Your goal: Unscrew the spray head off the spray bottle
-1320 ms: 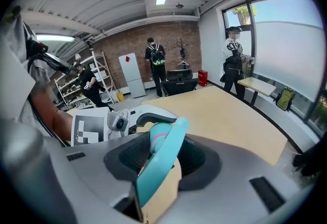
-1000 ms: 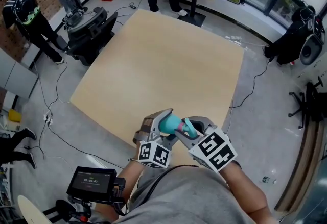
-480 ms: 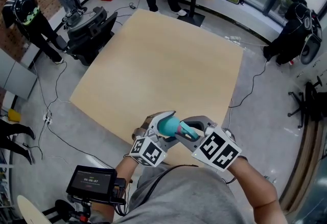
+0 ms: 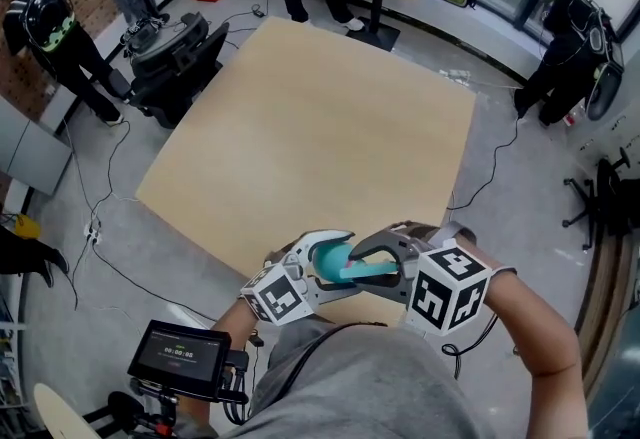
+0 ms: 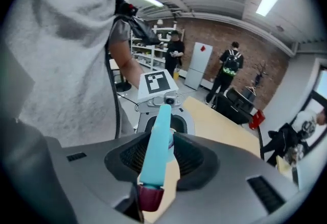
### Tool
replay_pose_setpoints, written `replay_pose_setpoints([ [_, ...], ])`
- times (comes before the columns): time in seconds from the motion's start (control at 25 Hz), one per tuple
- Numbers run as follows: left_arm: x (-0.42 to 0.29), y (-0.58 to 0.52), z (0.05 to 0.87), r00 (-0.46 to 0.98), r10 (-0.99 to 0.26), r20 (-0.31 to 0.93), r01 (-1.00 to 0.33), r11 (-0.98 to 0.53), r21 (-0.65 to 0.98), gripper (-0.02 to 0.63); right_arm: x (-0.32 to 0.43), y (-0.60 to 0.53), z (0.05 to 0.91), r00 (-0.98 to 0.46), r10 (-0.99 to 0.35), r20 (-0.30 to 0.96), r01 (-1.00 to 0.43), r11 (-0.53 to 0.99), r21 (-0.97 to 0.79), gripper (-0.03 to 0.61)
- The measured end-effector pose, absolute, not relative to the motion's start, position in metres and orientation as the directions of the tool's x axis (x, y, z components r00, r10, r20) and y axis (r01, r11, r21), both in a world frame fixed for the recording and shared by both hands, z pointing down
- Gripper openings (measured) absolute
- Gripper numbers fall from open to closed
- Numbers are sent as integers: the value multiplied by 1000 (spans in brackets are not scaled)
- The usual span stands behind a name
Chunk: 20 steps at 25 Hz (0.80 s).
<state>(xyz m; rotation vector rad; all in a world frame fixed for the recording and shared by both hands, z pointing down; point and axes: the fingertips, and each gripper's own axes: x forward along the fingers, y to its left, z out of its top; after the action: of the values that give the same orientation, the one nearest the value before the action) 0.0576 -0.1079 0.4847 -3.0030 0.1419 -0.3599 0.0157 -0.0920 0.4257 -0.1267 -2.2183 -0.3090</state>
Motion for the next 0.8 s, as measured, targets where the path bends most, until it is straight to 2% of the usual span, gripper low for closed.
replay_pose_setpoints([
  [0.24, 62, -84, 484, 974, 14, 227, 44, -991, -127, 386, 18, -66, 426, -563, 78, 822, 491, 832, 257, 141],
  [0.32, 63, -83, 486, 972, 14, 234, 45, -991, -127, 385, 19, -64, 427, -557, 69, 828, 527, 799, 288, 141],
  [0.4, 62, -93, 486, 973, -34, 227, -9, -994, -112, 385, 19, -72, 428, -578, 13, 816, 495, 800, 338, 143],
  [0.52, 56, -127, 477, 963, -203, 177, -192, -978, -77, 385, 21, -111, 419, -660, -173, 731, 270, 853, 446, 163],
  [0.64, 43, -157, 475, 893, -411, 185, -402, -912, -82, 387, 30, -149, 386, -748, -389, 538, -140, 885, 445, 239],
  [0.72, 29, -170, 478, 819, -539, 198, -532, -842, -95, 387, 37, -163, 360, -780, -506, 369, -423, 860, 285, 262],
  [0.8, 17, -183, 479, 727, -656, 204, -646, -754, -120, 387, 46, -165, 351, -773, -576, 266, -600, 800, -12, 262],
])
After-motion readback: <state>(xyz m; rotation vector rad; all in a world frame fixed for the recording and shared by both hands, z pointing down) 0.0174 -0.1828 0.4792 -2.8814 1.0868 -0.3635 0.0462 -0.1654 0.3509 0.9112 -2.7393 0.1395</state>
